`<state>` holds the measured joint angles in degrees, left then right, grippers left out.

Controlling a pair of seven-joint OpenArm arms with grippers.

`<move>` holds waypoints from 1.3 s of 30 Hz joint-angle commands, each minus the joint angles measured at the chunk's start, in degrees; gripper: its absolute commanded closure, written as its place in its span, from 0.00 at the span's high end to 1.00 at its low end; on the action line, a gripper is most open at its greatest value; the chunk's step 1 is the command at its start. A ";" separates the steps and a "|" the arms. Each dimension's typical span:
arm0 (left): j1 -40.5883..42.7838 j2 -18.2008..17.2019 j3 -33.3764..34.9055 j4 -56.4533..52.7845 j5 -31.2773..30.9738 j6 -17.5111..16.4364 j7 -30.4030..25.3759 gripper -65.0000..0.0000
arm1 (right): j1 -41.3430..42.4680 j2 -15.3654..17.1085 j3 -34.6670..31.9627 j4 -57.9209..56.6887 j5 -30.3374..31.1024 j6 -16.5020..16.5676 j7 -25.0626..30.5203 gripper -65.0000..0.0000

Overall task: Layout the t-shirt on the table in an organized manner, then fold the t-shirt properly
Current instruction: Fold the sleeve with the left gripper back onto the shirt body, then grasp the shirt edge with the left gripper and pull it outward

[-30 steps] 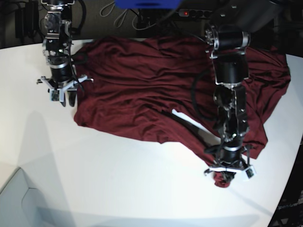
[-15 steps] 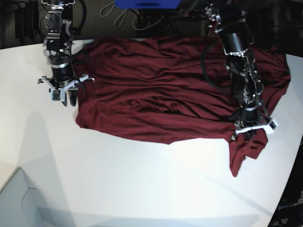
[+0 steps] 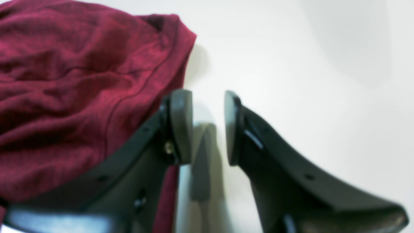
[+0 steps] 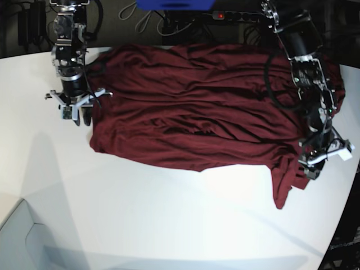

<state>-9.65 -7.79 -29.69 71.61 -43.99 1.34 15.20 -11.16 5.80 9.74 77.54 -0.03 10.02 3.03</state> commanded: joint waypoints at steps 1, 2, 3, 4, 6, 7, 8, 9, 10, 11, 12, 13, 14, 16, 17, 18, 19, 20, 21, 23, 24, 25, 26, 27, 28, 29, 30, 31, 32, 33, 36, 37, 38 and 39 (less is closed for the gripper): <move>-3.67 -1.57 1.78 -0.80 -0.54 -0.68 -1.09 0.52 | 0.48 0.31 0.15 0.84 0.16 -0.04 1.68 0.27; -5.34 -2.71 3.54 -3.44 -0.54 -0.60 -1.18 0.52 | 0.48 0.31 0.15 0.84 0.16 -0.04 1.68 0.27; -7.54 -3.59 5.65 -6.25 -0.54 -0.60 -1.18 0.52 | 0.48 0.31 0.15 0.84 0.16 -0.04 1.68 0.27; -9.91 -4.47 7.76 -9.06 -0.54 -0.60 -1.18 0.52 | 0.48 0.31 0.15 0.84 0.16 -0.04 1.68 0.27; -14.66 -6.32 12.95 -16.71 -0.36 -0.60 -1.18 0.52 | 0.48 0.31 0.15 0.84 0.16 -0.04 1.68 0.27; -17.38 -7.28 16.55 -20.93 0.34 -0.60 -1.27 0.52 | 0.48 0.31 0.15 0.84 0.16 -0.04 1.68 0.27; -20.20 -7.99 19.71 -25.06 1.83 -0.60 -1.36 0.52 | 0.48 0.31 0.15 0.84 0.16 -0.04 1.68 0.27; -22.31 -8.16 21.91 -28.49 3.59 -0.60 -1.79 0.52 | 0.48 0.31 0.15 0.84 0.16 -0.04 1.68 0.27; -24.42 -8.25 24.29 -31.75 5.61 -0.60 -2.50 0.52 | 0.48 0.31 0.15 0.84 0.16 -0.04 1.68 0.27; -26.17 -8.25 26.04 -35.17 7.90 -0.60 -3.64 0.52 | 0.48 0.31 0.15 0.84 0.16 -0.04 1.68 0.27; -27.67 -8.25 27.63 -38.08 10.10 -0.60 -4.78 0.52 | 0.48 0.31 0.15 0.84 0.08 -0.04 1.68 0.27; -28.72 -8.16 28.42 -40.36 12.29 -0.60 -5.93 0.52 | 0.48 0.31 0.15 0.84 0.08 -0.04 1.68 0.27; -29.43 -8.08 29.03 -42.47 14.49 -0.60 -7.33 0.52 | 0.48 0.31 0.15 0.84 0.08 -0.04 1.68 0.27; -29.95 -7.46 29.21 -44.76 17.92 -0.60 -9.62 0.52 | 0.48 0.31 0.15 0.92 0.08 -0.04 1.68 0.27; -29.95 -7.11 29.03 -44.85 19.59 -0.60 -10.59 0.52 | 0.39 0.31 0.15 0.92 0.08 -0.04 1.68 0.27; -29.95 -6.93 28.95 -45.02 21.00 -0.60 -11.20 0.52 | 0.39 0.31 0.15 0.92 0.08 -0.04 1.68 0.27; -29.95 -6.76 29.03 -45.20 22.32 -0.60 -11.64 0.52 | 0.39 0.31 0.15 0.92 0.08 -0.04 1.68 0.27; -29.95 -6.58 29.03 -45.20 23.81 -0.60 -11.82 0.52 | 0.39 0.31 0.15 0.92 0.08 -0.04 1.68 0.27; -29.95 -6.58 29.03 -45.20 25.04 -0.60 -11.82 0.52 | 0.39 0.31 0.15 0.92 0.08 -0.04 1.68 0.27; -29.69 -6.49 29.21 -45.28 26.80 -0.60 -11.82 0.52 | 0.39 0.31 0.15 0.92 0.08 -0.04 1.68 0.27; -29.51 -6.49 29.21 -45.28 27.42 -0.60 -11.82 0.52 | 0.30 0.31 0.15 0.92 0.08 -0.04 1.68 0.27; -29.43 -6.41 29.21 -45.28 27.68 -0.60 -11.82 0.52 | 0.30 0.31 0.15 0.92 0.08 -0.04 1.68 0.27; -29.43 -6.41 29.21 -45.28 27.68 -0.60 -11.82 0.52 | 0.30 0.31 0.15 0.92 0.08 -0.04 1.68 0.27; -29.08 -6.41 29.21 -45.28 27.68 -0.60 -11.82 0.52 | 0.30 0.31 0.15 0.92 0.08 -0.04 1.68 0.27; -28.90 -6.41 29.21 -45.28 27.68 -0.60 -11.82 0.52 | 0.30 0.31 0.15 0.92 0.08 -0.04 1.68 0.27; -28.72 -6.41 29.03 -45.28 27.68 -0.60 -11.82 0.52 | 0.30 0.31 0.15 0.92 0.08 -0.04 1.68 0.27; -28.72 -6.41 29.03 -45.28 27.68 -0.60 -11.64 0.52 | 0.30 0.31 0.15 0.92 0.08 -0.04 1.68 0.27; -28.64 -6.49 29.03 -45.28 27.68 -0.60 -11.64 0.52 | 0.30 0.39 0.15 0.92 0.08 -0.04 1.68 0.27; -28.55 -6.49 29.03 -45.37 27.68 -0.60 -11.55 0.52 | 0.30 0.39 0.15 0.92 0.08 -0.04 1.68 0.27; -28.02 -6.58 29.21 -45.46 27.77 -0.60 -11.55 0.52 | 0.30 0.39 0.15 0.92 0.08 -0.04 1.68 0.27; -27.14 -6.58 29.30 -46.60 27.77 -0.60 -11.82 0.52 | 0.21 0.39 0.15 0.92 0.08 -0.04 1.68 0.27; -27.05 -6.58 29.21 -46.87 27.77 -0.60 -11.90 0.52 | 0.13 0.39 0.15 0.92 0.08 -0.04 1.68 0.27; -27.05 -6.58 29.12 -46.87 27.77 -0.60 -11.90 0.52 | 0.13 0.39 0.15 0.92 0.08 -0.04 1.68 0.27; -26.97 -6.58 29.12 -46.87 27.77 -0.60 -11.90 0.50 | 0.13 0.39 0.15 0.92 0.08 -0.04 1.68 0.27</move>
<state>-34.63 -13.67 -0.43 23.94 -16.08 0.89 3.81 -11.22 5.72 9.74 77.36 -0.19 10.15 3.01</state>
